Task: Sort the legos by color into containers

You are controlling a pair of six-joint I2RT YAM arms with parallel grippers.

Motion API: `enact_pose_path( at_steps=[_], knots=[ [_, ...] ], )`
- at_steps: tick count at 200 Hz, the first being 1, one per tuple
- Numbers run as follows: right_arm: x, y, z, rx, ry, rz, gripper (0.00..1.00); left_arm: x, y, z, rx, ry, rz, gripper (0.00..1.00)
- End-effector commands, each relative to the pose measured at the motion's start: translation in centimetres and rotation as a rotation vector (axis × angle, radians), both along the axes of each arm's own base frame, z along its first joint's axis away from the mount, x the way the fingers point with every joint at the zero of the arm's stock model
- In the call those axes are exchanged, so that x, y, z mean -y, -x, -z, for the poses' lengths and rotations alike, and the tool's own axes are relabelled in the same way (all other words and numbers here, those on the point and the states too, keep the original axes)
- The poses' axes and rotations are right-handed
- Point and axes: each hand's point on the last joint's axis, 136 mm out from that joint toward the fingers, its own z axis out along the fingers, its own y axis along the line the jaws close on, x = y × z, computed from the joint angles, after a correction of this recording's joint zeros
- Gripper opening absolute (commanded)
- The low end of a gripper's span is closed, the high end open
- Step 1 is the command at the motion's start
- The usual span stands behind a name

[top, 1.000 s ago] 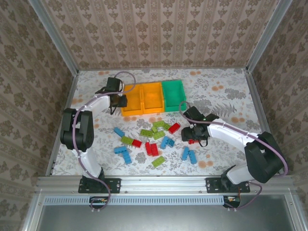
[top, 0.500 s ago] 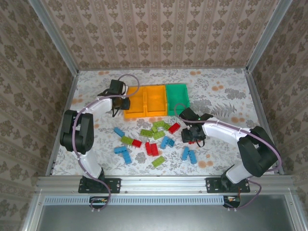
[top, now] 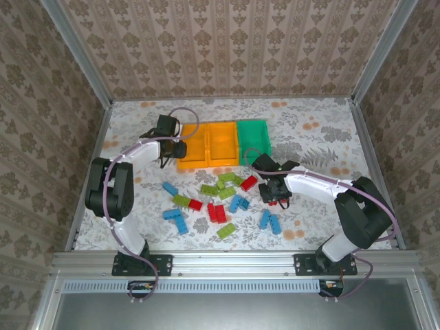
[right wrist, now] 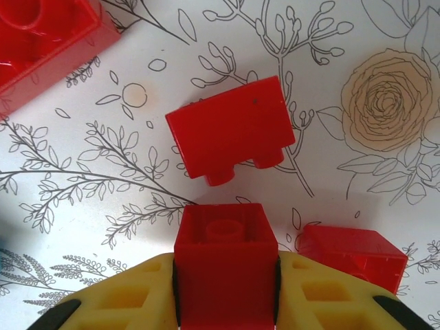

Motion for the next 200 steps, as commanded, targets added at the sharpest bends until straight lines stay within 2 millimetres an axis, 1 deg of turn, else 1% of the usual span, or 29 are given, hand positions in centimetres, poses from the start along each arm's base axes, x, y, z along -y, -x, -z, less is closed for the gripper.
enact_pose_path(
  at_steps=[1, 30, 49, 57, 64, 68, 74, 83, 100, 112, 115, 117, 119, 129, 141, 152, 165, 176, 200],
  knots=[
    [0.4, -0.4, -1.4, 0.035, 0.023, 0.01, 0.29, -0.3, 0.6, -0.7, -0.001, -0.009, -0.014, 0.36],
    [-0.5, -1.2, -3.5, 0.093, -0.059, 0.027, 0.29, -0.4, 0.8, -0.5, -0.004, -0.011, -0.019, 0.36],
    [-1.5, -2.3, -5.4, 0.143, -0.166, 0.039, 0.28, -0.6, 0.8, -0.5, -0.003, -0.021, -0.022, 0.39],
    [-1.9, -2.8, -6.3, 0.168, -0.216, 0.047, 0.28, -0.7, 0.9, -0.5, -0.004, -0.024, -0.023, 0.41],
    [-2.1, -3.4, -6.6, 0.182, -0.253, 0.058, 0.28, -0.8, 0.9, -0.5, -0.005, -0.025, -0.026, 0.44],
    [-2.2, -3.8, -7.8, 0.217, -0.29, 0.064, 0.28, -0.8, 1.0, -0.6, -0.006, -0.027, -0.026, 0.46],
    [-2.1, -4.2, -8.4, 0.232, -0.321, 0.079, 0.28, -0.8, 1.0, -0.6, -0.005, -0.027, -0.027, 0.49],
    [-2.3, -5.8, -9.7, 0.288, -0.392, 0.107, 0.28, -0.9, 1.2, -0.6, 0.0, -0.027, -0.03, 0.54],
    [-2.3, -8.1, -11.3, 0.339, -0.499, 0.162, 0.28, -1.0, 1.4, -1.0, 0.017, -0.02, -0.039, 0.62],
    [-2.6, -9.7, -12.3, 0.367, -0.548, 0.18, 0.28, -1.3, 1.7, -1.3, 0.028, -0.021, -0.052, 0.69],
    [-2.7, -10.1, -12.9, 0.38, -0.558, 0.181, 0.28, -1.3, 1.8, -1.3, 0.03, -0.022, -0.055, 0.71],
    [-2.7, -10.4, -12.4, 0.368, -0.553, 0.186, 0.28, -1.4, 1.8, -1.3, 0.032, -0.022, -0.057, 0.72],
    [-2.8, -10.7, -12.3, 0.366, -0.553, 0.188, 0.28, -1.4, 1.9, -1.4, 0.034, -0.023, -0.06, 0.74],
    [-3.3, -11.9, -12.5, 0.364, -0.556, 0.189, 0.28, -1.7, 2.2, -1.4, 0.038, -0.029, -0.072, 0.83],
    [-3.8, -13.5, -12.5, 0.362, -0.556, 0.193, 0.28, -2.2, 2.7, -1.4, 0.037, -0.043, -0.089, 0.92],
    [-4.0, -15.0, -12.1, 0.357, -0.535, 0.213, 0.28, -3.0, 3.2, -1.2, 0.025, -0.065, -0.12, 0.98],
    [-3.8, -16.6, -11.2, 0.35, -0.491, 0.245, 0.29, -3.9, 3.9, -0.9, 0.004, -0.092, -0.163, 1.0],
    [-3.7, -17.8, -10.3, 0.338, -0.458, 0.261, 0.29, -4.3, 4.6, -0.7, -0.01, -0.097, -0.186, 1.0],
    [-3.6, -19.5, -8.1, 0.301, -0.386, 0.284, 0.3, -5.1, 6.0, -0.5, -0.018, -0.092, -0.228, 1.0]
  ],
)
